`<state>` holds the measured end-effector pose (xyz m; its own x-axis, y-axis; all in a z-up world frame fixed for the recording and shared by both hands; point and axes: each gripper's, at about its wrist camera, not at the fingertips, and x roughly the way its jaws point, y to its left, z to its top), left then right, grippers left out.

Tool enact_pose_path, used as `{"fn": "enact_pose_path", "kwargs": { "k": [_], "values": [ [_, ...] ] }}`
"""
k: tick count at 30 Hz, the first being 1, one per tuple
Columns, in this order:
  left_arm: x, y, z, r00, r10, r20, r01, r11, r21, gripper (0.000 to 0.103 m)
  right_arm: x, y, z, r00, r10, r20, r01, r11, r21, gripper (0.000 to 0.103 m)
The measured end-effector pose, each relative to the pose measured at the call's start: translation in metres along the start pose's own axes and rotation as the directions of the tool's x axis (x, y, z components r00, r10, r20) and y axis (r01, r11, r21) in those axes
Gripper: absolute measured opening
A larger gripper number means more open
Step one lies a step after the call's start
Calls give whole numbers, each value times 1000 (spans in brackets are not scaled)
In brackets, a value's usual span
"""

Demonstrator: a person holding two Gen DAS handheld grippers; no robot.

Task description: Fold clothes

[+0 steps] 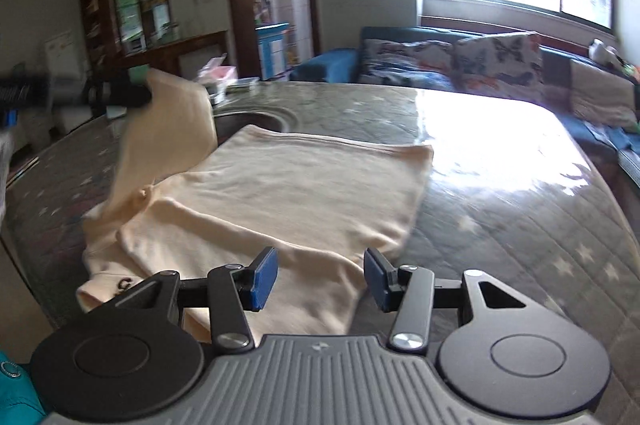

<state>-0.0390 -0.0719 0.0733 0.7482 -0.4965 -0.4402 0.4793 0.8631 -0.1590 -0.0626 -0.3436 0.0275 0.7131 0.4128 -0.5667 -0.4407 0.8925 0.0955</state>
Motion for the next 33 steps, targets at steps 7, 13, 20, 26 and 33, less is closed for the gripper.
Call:
{"fn": "enact_pose_path", "kwargs": {
  "k": [7,13,20,26,33],
  "values": [
    [7,9,-22,995,52,-86,-48,998,52,42,-4,-9,-1,1000,1,-1,-1,999,46,47],
    [-13,54,-39,971,201,-129,-201,980,17,47,17,11,1,995,82,-51,-81,996,27,37],
    [-36,83,-64,945,278,-173,-283,959,-4,49,40,26,-2,990,97,-104,-95,995,28,31],
    [-45,82,-77,953,245,-179,-243,969,37,54,43,34,1,992,63,-108,-62,998,11,7],
    [-42,74,-87,955,241,-174,-222,968,120,50,12,42,17,998,8,-59,-9,1000,-22,5]
  ]
}}
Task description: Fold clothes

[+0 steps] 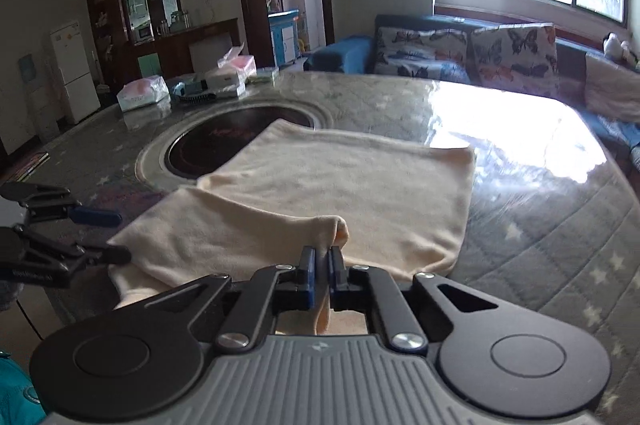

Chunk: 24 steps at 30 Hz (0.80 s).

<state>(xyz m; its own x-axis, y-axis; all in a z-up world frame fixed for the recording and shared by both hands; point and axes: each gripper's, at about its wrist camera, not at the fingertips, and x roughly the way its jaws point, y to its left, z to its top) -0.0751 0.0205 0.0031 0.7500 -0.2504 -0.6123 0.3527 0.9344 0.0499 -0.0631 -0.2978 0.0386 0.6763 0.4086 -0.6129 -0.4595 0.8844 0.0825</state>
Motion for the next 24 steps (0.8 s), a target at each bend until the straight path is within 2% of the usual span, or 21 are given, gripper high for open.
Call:
{"fn": "enact_pose_path", "kwargs": {
  "k": [2,4,8,11,13,15,17,19,21,22,24],
  "values": [
    [1,0,-1,1000,-6,-2,6,1000,8,43,-10,3,4,1000,-18,14,18,1000,-11,5],
    [1,0,-3,1000,-13,-3,13,1000,16,43,-18,5,7,999,-37,24,37,999,-18,6],
    [-3,7,-1,999,-52,-17,52,999,10,43,-5,0,-3,996,-88,-25,88,996,-11,10],
    [-13,12,5,998,-67,3,67,998,18,44,0,-8,-9,991,-129,-39,129,992,-9,13],
    [-18,16,10,997,-75,19,74,997,19,44,-1,-9,-9,993,-116,-27,116,993,-8,28],
    [-14,18,18,996,-78,31,78,997,1,43,-1,-7,-7,995,-104,-6,104,994,-23,36],
    [-5,18,27,995,-88,44,89,996,-17,39,2,-4,-5,996,-87,7,87,996,-31,36],
    [4,17,36,994,-97,56,99,994,-35,29,8,-1,-4,999,-53,6,53,998,-41,36],
    [16,15,43,992,-112,64,115,992,-48,25,16,4,-3,1000,-20,9,21,998,-62,35],
    [23,13,46,991,-118,64,121,991,-49,20,19,6,-3,1000,-8,9,9,997,-70,33],
    [36,9,51,990,-129,58,131,990,-43,19,27,9,-2,1000,7,7,-7,997,-75,27]
  ]
}}
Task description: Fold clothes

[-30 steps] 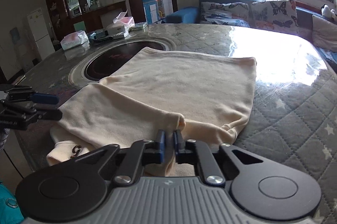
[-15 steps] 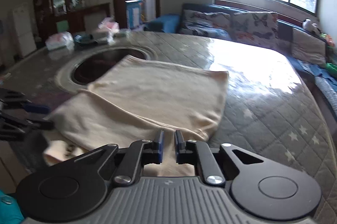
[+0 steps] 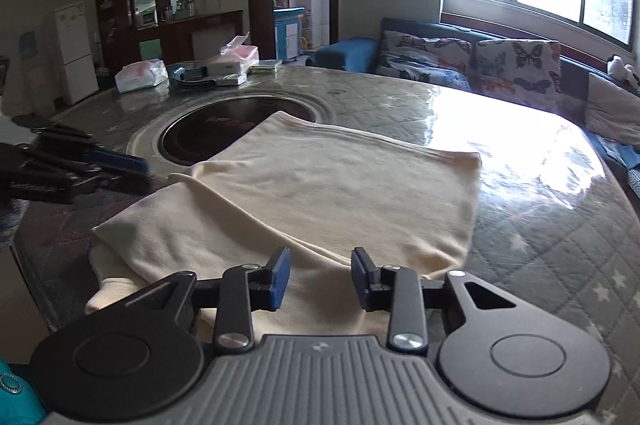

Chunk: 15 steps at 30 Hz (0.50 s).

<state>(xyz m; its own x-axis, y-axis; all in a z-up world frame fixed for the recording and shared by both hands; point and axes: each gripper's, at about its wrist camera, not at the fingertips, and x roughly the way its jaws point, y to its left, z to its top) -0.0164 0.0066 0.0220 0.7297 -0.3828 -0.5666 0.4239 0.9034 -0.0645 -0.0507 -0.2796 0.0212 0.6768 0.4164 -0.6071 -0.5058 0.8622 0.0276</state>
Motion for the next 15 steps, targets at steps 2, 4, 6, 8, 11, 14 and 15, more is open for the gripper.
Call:
{"fn": "enact_pose_path", "kwargs": {
  "k": [2,4,6,8,11,14,15],
  "values": [
    [11,-2,1,1000,-2,-7,2,1000,13,18,7,1,-2,1000,7,-7,-7,1000,-8,25],
    [13,-1,-1,1000,8,-13,-8,1000,19,18,14,0,-6,1000,-1,-22,0,1000,-18,23],
    [16,-1,-3,1000,18,-20,-17,1000,26,18,15,-1,-8,1000,0,-30,0,1000,-22,23],
    [19,-1,-5,999,27,-26,-27,999,33,21,8,0,-8,1000,4,-24,-5,999,-35,23],
    [20,-1,-8,999,39,-31,-37,998,46,21,-4,4,-8,1000,18,-16,-19,998,-62,24],
    [6,-8,-12,999,25,-23,-22,995,93,21,-13,11,-12,999,34,-23,-36,994,-101,24],
    [2,-11,-14,1000,20,-21,-17,994,110,21,-15,14,-15,999,35,-31,-38,993,-112,24]
  ]
}}
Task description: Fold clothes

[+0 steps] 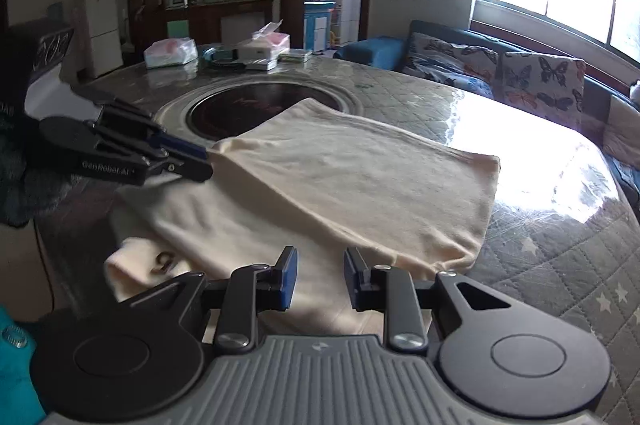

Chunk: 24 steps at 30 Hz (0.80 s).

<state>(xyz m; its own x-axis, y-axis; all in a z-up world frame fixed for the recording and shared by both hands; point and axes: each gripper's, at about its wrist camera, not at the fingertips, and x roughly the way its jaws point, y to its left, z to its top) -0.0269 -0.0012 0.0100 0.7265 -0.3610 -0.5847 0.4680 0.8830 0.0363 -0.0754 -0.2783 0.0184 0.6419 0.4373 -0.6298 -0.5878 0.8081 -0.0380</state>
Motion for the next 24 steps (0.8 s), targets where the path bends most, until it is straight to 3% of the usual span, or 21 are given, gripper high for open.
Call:
{"fn": "enact_pose_path", "kwargs": {
  "k": [10,14,18,21,24],
  "values": [
    [-39,-30,-26,999,-30,-14,33,975,219,23,-8,3,-18,999,-42,-12,42,999,-18,24],
    [-41,-47,-36,999,-44,-6,43,948,315,37,-9,2,-18,999,-42,-7,42,999,-9,25],
    [-41,-63,-45,998,-57,1,52,915,400,40,-18,5,-15,999,-49,-4,49,998,-42,32],
    [-35,-68,-46,998,-66,7,57,907,417,40,-27,8,-15,998,-57,-6,56,995,-77,42],
    [-29,-72,-47,997,-77,15,63,899,434,39,-35,12,-18,998,-64,-18,61,991,-122,45]
  ]
}}
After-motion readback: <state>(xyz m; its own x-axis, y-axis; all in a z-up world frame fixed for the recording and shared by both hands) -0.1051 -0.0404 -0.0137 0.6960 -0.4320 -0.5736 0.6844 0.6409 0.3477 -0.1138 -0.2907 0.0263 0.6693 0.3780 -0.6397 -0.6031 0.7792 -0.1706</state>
